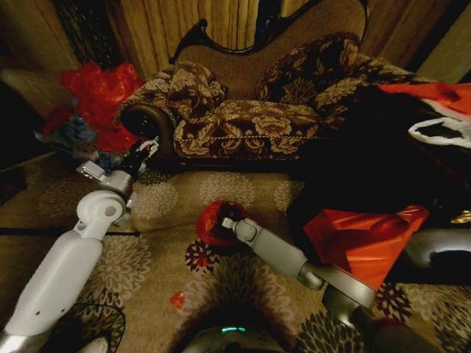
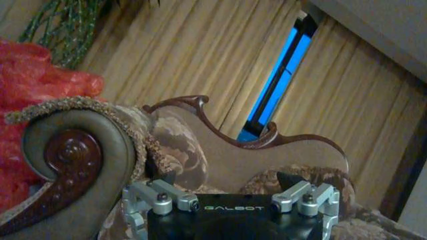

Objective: Place a garbage bag over the trash bin.

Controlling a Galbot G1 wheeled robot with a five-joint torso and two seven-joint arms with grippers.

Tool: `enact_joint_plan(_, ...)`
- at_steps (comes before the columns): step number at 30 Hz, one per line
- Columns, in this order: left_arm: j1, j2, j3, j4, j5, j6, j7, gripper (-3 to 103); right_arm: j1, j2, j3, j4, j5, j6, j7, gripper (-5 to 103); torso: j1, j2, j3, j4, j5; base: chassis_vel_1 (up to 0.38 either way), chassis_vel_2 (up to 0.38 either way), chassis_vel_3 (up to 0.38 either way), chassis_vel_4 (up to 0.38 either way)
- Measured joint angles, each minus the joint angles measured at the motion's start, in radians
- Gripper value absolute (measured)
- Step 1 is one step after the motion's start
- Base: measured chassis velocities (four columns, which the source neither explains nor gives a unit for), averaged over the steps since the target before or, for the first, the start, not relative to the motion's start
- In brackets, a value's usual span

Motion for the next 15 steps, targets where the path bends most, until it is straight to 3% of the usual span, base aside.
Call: enact_joint_plan(15, -0.036, -0.006, 0.049, 0.027, 0.011, -0.003, 0.006, 100, 0.014, -0.154, -0.002, 0.200, 0.016, -0.013, -0.016, 100, 0.000, 0.000, 0.000, 0.0000, 0.0001, 0.000, 0.000, 0.000, 0.000)
